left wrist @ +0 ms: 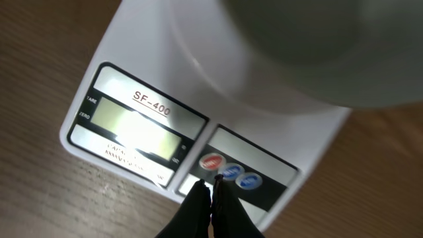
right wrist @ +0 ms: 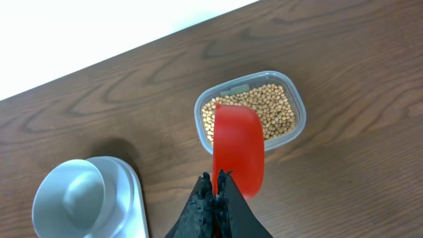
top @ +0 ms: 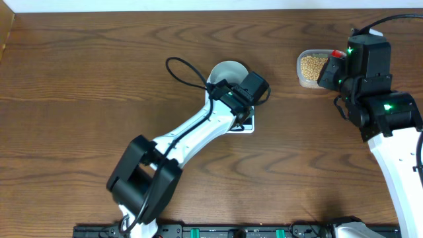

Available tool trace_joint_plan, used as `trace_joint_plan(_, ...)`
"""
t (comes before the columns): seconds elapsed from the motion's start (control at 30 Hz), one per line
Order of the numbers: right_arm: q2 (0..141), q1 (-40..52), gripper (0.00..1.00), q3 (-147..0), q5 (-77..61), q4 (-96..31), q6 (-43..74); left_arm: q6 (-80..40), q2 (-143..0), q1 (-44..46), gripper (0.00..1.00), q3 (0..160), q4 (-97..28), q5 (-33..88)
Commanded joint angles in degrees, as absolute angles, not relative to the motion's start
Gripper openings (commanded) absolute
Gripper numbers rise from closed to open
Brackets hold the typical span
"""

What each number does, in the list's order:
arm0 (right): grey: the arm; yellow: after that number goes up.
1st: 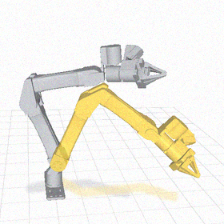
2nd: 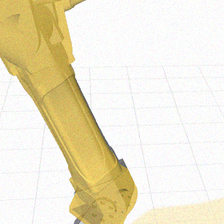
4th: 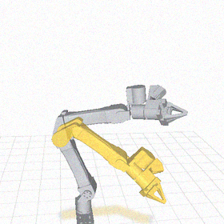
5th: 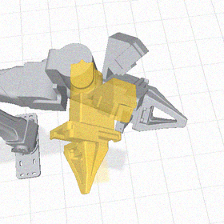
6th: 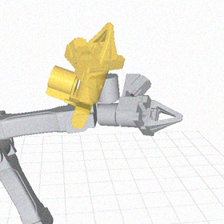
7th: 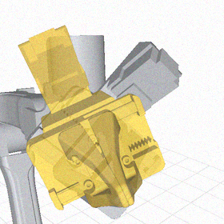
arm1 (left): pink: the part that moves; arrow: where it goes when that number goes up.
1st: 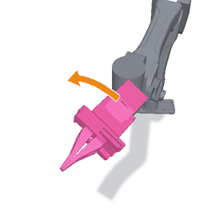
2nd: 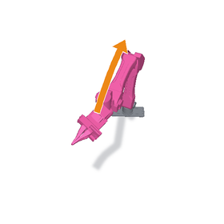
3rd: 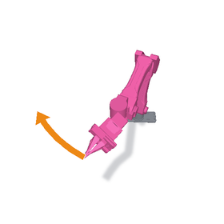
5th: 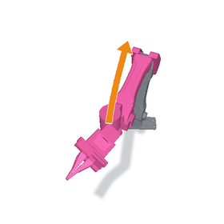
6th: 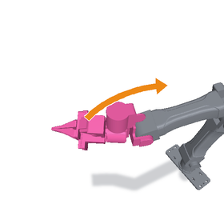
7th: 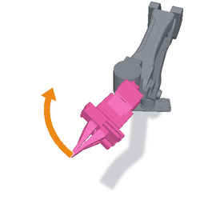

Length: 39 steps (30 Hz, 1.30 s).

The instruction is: Scoop item into bowl and weigh 50g on scale

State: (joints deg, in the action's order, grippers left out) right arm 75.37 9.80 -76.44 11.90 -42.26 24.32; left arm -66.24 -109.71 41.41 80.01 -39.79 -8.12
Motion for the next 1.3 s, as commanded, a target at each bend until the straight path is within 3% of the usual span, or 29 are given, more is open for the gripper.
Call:
trace_joint_plan(0.0, 75.1, 9.4, 0.01, -77.6, 11.2, -42.2, 25.7, -67.0, -113.5, 41.7, 0.07, 79.6, -40.1, -10.0)
trace_joint_plan(1.27, 75.1, 9.5, 0.01, -77.6, 11.2, -42.5, 25.7, -67.8, -115.7, 43.5, 0.08, 79.6, -37.2, -13.4)
